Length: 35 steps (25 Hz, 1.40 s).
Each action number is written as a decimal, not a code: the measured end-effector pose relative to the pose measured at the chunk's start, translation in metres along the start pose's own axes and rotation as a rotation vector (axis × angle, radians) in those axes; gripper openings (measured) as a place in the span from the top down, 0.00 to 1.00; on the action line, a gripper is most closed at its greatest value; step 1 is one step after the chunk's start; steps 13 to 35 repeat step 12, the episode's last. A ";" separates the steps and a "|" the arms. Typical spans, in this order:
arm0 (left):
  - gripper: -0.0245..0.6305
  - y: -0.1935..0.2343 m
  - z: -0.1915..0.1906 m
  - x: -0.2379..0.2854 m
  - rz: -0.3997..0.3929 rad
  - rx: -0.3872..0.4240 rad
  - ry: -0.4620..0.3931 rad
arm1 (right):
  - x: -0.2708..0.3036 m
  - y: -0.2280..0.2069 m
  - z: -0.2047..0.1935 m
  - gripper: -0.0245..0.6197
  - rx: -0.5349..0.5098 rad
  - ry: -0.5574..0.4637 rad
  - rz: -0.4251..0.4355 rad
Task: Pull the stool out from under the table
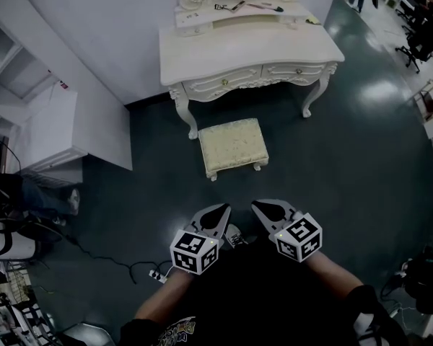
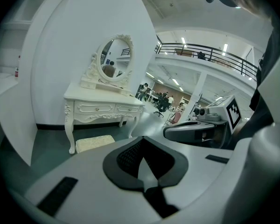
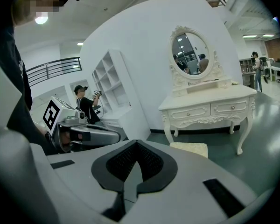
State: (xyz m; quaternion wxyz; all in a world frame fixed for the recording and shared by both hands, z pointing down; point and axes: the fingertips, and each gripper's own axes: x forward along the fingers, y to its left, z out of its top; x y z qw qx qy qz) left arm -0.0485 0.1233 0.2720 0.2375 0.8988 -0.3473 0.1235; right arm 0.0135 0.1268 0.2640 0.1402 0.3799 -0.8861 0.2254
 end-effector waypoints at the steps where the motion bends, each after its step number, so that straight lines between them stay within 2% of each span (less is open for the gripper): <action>1: 0.95 0.000 0.000 0.000 0.000 0.001 0.000 | 0.000 0.000 0.000 0.92 -0.001 -0.001 0.000; 35: 0.95 -0.002 -0.005 -0.005 -0.002 0.002 -0.003 | -0.003 0.005 -0.004 0.92 -0.010 -0.008 -0.004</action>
